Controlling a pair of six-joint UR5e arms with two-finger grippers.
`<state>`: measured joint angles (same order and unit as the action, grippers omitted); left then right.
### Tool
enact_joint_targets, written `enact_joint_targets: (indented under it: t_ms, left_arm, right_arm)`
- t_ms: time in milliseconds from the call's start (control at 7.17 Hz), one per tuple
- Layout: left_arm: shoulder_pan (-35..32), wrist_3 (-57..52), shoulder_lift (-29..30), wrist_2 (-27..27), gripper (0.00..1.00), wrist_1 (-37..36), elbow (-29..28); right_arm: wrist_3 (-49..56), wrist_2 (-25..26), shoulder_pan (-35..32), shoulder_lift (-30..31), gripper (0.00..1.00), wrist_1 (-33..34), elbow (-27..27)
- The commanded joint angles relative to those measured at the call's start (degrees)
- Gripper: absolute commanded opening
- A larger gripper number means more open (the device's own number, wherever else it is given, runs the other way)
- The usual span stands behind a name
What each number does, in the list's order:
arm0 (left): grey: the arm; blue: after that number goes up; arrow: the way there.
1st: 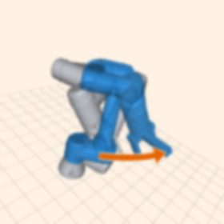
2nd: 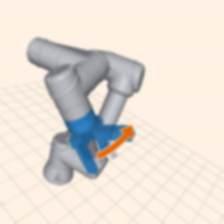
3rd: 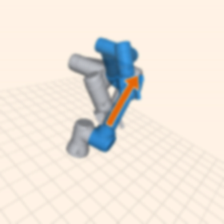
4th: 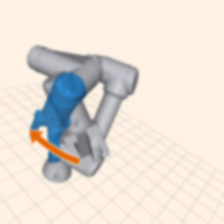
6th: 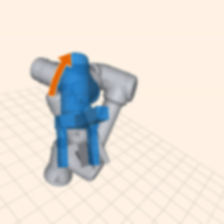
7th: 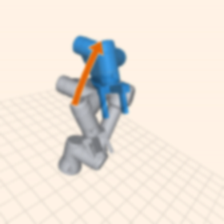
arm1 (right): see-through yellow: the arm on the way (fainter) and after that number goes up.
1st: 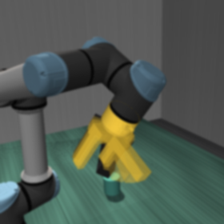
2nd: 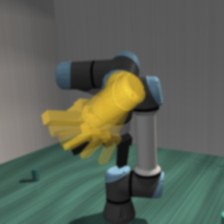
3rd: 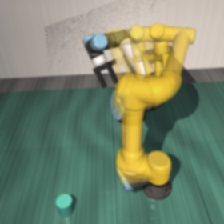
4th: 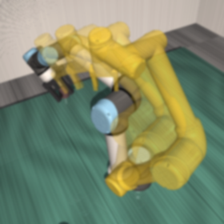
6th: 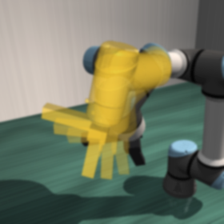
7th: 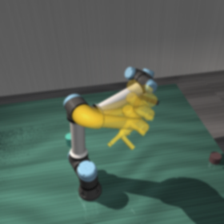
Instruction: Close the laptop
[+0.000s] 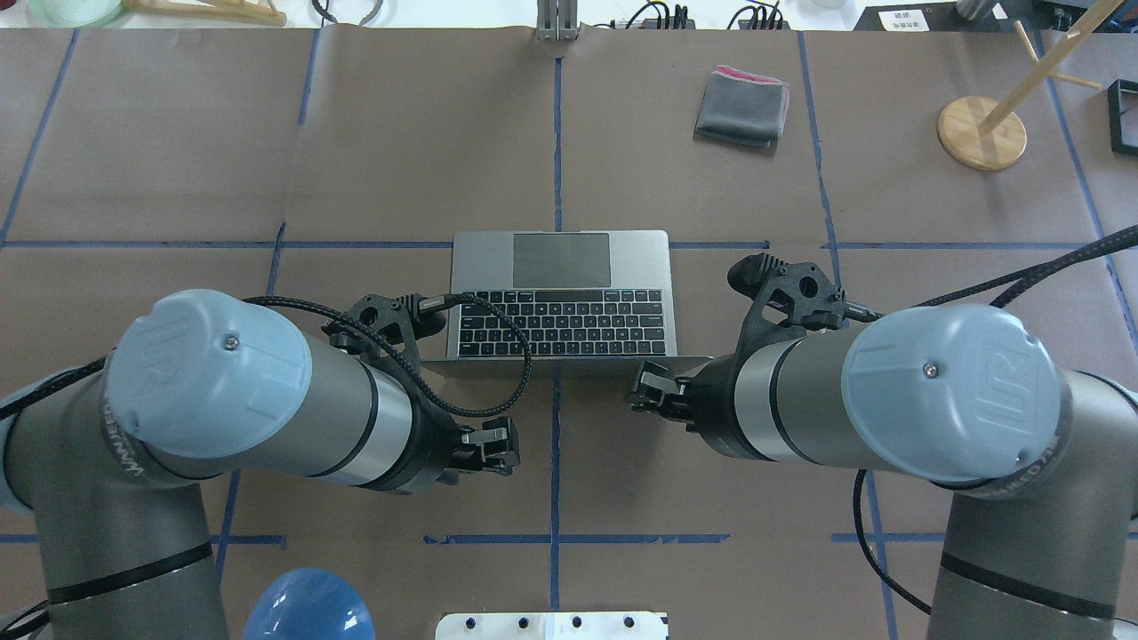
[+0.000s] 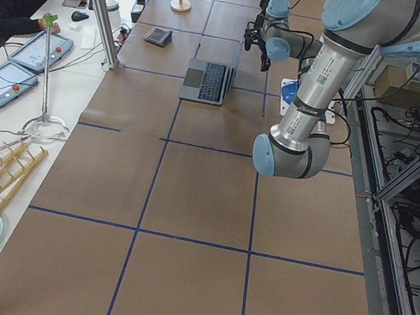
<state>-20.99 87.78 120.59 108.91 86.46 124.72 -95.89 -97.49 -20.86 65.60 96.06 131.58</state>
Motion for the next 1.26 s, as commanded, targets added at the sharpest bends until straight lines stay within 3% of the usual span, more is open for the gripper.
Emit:
enact_joint_targets:
  t_ms: [0,698,1116]
  left_arm:
    - [0.2,-0.5,1.4,-1.9,0.03,0.0,-2.4]
    - [-4.6,-1.1,3.1,-3.2,0.00,0.1,-6.1]
    - [-9.7,-3.6,4.2,-3.1,0.00,0.1,-8.0]
  right_arm:
    - [0.6,0.5,1.5,0.1,0.03,0.0,-0.5]
    - [10.4,7.2,0.2,-2.3,0.02,-0.1,-6.3]
    - [13.3,7.1,-5.2,-2.7,0.01,-9.5,-13.7]
